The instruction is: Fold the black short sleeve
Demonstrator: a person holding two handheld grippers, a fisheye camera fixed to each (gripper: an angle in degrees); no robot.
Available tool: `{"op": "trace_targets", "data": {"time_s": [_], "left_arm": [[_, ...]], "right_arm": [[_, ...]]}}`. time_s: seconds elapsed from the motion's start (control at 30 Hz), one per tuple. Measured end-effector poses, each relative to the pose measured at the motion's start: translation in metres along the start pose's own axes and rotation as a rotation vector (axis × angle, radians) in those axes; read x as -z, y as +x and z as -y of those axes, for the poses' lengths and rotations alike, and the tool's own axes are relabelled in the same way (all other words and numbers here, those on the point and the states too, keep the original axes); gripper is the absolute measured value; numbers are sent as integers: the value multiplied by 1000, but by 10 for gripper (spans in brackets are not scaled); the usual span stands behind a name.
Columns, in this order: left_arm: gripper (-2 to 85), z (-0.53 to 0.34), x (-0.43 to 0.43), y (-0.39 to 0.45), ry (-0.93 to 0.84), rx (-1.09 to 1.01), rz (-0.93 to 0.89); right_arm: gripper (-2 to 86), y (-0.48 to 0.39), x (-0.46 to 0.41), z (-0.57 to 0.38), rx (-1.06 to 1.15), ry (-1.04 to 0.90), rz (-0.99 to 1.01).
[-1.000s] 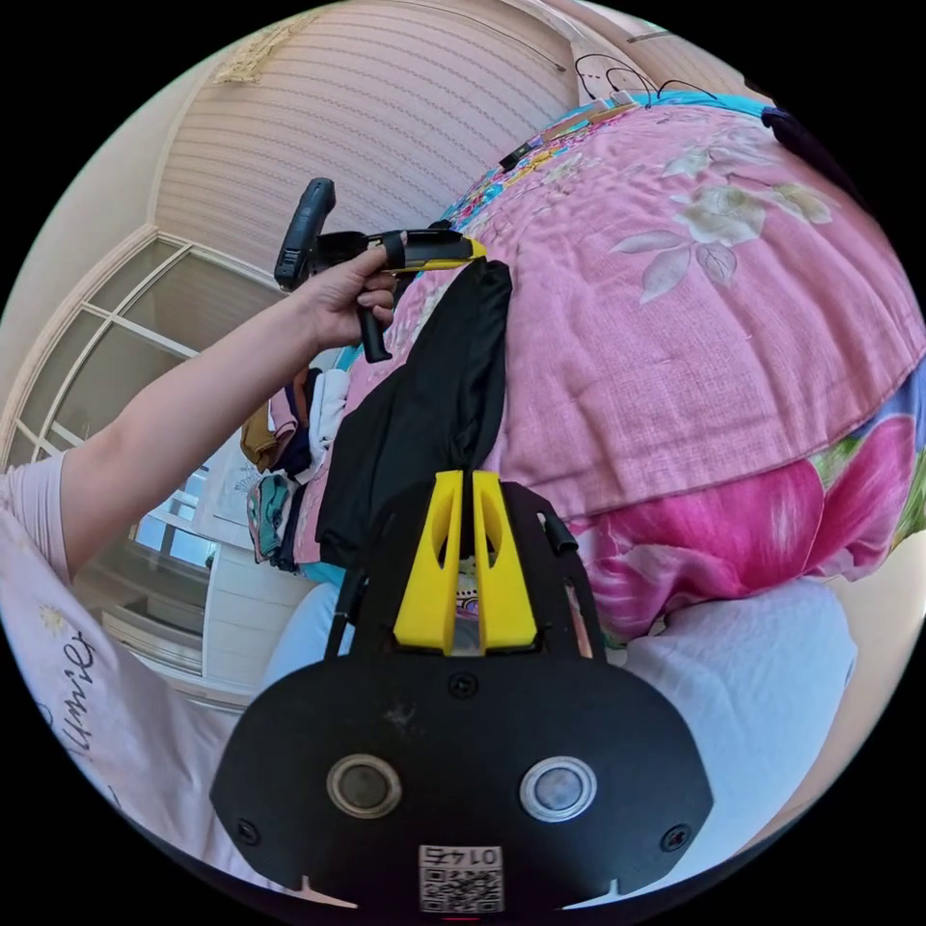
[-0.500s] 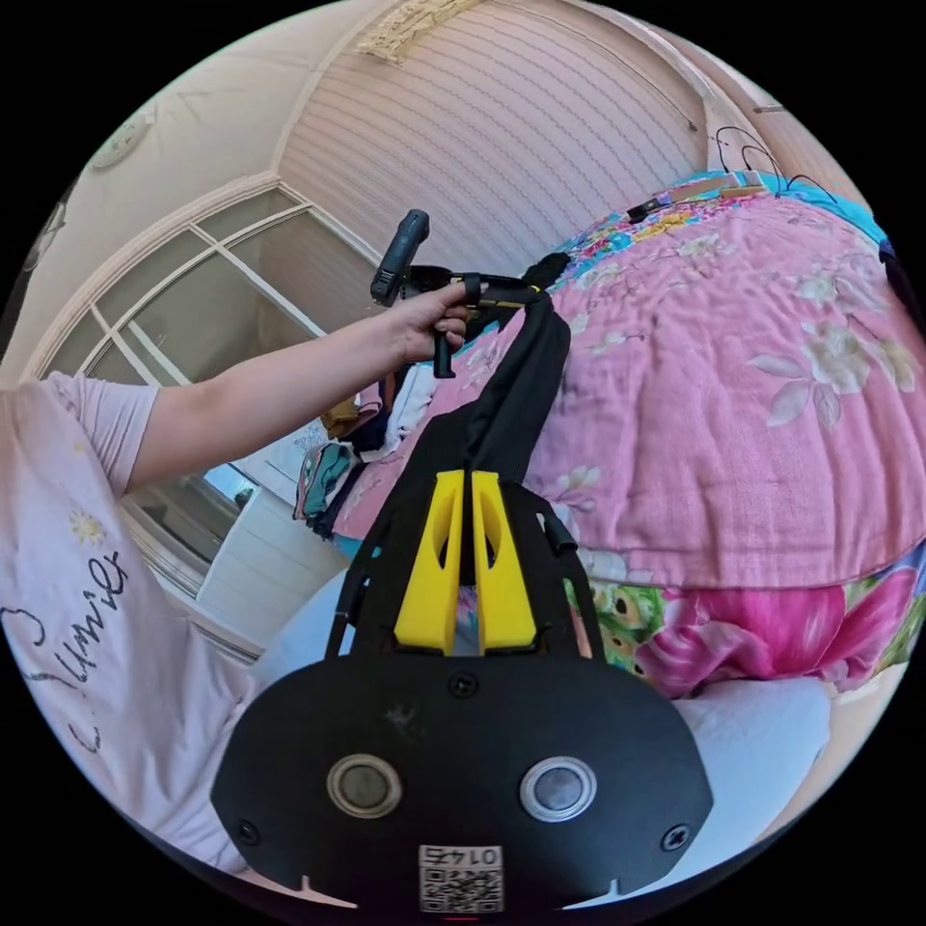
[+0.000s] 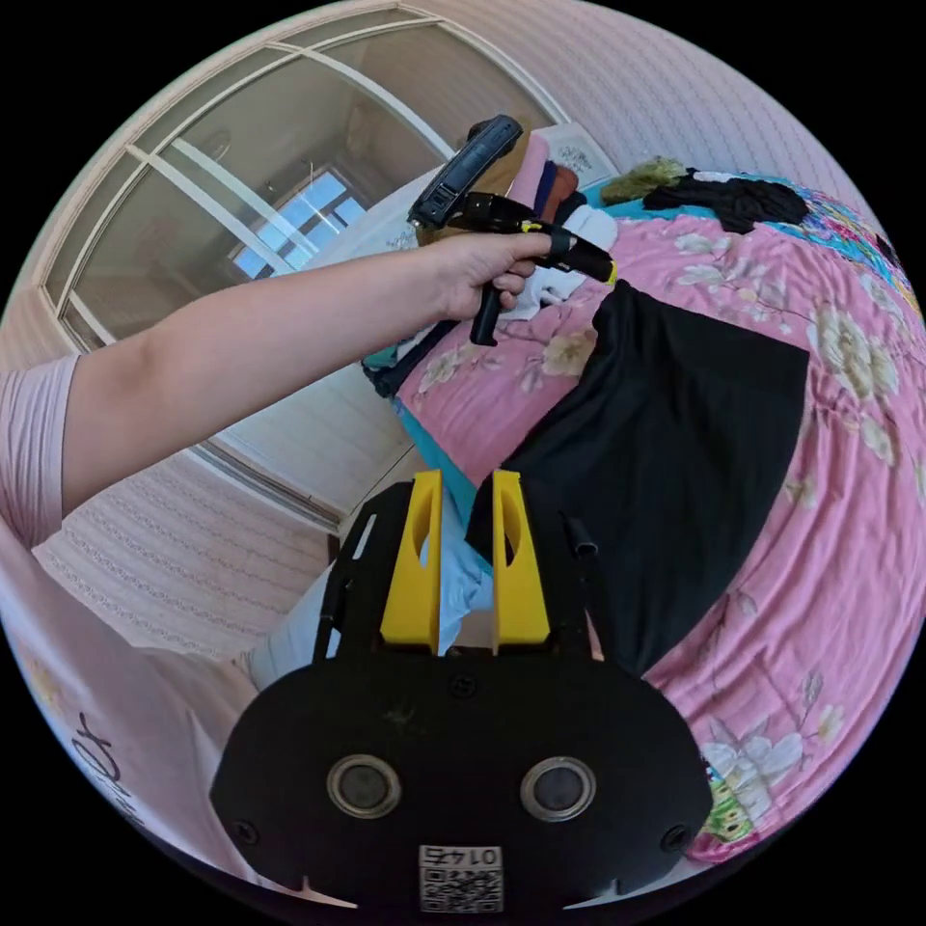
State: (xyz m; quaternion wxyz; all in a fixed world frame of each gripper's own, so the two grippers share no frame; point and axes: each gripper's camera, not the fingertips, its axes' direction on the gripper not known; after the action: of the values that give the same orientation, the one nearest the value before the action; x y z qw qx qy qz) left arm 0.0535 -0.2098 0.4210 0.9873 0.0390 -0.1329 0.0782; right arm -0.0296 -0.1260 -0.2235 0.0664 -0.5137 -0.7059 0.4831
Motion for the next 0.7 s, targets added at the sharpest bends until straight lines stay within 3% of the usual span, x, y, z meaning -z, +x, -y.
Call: {"op": "trace_targets", "data": {"time_s": [0.13, 0.3, 0.53, 0.7], "left_arm": [[-4, -61, 12, -39, 63, 78, -102], [4, -160, 34, -53, 76, 94, -251], [42, -230, 45, -29, 10, -48, -189], [129, -227, 45, -28, 2, -11, -370]], "right_arm": [[90, -29, -17, 0, 105, -63, 84], [88, -26, -17, -2, 99, -118, 53], [88, 10, -8, 78, 138, -189, -259], [112, 21, -24, 154, 195, -224, -442]]}}
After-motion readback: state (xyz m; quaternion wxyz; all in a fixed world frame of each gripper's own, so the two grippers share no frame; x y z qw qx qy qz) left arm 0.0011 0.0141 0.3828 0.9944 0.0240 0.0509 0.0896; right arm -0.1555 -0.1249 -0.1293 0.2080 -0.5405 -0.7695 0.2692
